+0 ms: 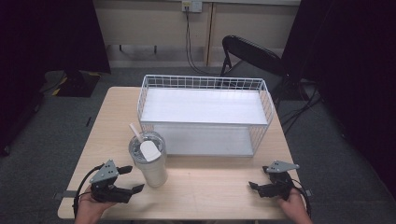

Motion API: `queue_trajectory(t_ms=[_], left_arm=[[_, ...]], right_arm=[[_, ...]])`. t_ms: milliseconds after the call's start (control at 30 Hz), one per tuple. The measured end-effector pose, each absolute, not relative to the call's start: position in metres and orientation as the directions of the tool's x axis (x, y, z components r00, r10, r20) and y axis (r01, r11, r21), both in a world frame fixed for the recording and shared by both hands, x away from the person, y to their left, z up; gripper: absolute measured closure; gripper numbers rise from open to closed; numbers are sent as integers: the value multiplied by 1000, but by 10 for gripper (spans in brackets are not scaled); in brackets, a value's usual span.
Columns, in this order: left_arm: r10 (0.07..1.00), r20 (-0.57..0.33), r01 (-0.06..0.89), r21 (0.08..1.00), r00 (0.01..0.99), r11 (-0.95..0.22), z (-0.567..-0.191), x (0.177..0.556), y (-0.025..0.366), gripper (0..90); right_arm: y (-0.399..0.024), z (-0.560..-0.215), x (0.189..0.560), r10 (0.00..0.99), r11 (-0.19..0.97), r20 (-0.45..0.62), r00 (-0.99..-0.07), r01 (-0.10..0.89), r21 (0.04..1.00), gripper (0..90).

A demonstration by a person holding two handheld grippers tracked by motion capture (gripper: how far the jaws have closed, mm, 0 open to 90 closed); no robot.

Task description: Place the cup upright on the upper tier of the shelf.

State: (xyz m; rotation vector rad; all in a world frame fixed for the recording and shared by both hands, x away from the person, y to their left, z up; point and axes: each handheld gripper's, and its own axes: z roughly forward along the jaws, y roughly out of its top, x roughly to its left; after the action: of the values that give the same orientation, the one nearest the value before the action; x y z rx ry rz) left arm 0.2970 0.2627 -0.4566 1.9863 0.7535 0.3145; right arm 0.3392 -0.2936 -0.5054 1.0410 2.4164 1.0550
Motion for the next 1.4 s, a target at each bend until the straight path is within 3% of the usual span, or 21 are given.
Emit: queue_trajectory(t_ms=[533, 933, 1400], left_arm=[[608, -103, 301, 925, 787, -233, -445, 309, 247, 153], [633, -93, 250, 954, 768, -163, -454, 327, 221, 40], [639, -123, 195, 980, 760, -43, -462, 333, 208, 0]], right_arm=[[-294, -505, 339, 724, 466, 9, -690, 499, 731, 106], [-294, -505, 339, 724, 466, 10, -690, 499, 731, 106], [-293, -505, 339, 727, 464, 10, -687, 502, 730, 106]])
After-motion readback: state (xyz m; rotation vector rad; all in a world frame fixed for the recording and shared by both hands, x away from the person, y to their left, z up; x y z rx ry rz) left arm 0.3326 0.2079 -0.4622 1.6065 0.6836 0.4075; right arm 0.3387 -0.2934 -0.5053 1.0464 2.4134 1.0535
